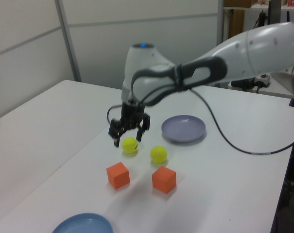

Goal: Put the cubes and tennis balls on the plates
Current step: 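Move the gripper down over the orange cube nearest the tennis balls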

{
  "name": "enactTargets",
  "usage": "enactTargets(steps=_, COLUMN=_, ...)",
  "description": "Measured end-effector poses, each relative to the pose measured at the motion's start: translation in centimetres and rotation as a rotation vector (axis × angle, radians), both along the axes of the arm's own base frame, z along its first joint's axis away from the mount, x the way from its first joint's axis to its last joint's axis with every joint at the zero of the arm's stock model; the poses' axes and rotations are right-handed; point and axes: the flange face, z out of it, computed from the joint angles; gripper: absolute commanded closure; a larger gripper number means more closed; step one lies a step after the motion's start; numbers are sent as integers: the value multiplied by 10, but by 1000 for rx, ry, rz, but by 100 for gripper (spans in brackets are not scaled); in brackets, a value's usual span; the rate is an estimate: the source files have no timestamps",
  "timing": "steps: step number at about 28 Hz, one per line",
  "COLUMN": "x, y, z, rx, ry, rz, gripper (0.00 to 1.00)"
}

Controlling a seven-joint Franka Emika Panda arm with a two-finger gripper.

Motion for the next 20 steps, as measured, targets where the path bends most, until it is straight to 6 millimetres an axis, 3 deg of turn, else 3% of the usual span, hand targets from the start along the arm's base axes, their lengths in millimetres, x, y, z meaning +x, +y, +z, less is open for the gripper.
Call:
enactTargets(steps=5, x=6, y=17, z=-46, rx=-47, ry=23, rz=-35, gripper=0)
enactTargets(steps=11, x=9, y=30, z=-76, rx=-66, ry=19, rz=-38, gripper=0)
enactTargets(steps=20, x=6, y=51, z=-77, rx=-56, ry=-11, rz=-12, gripper=0)
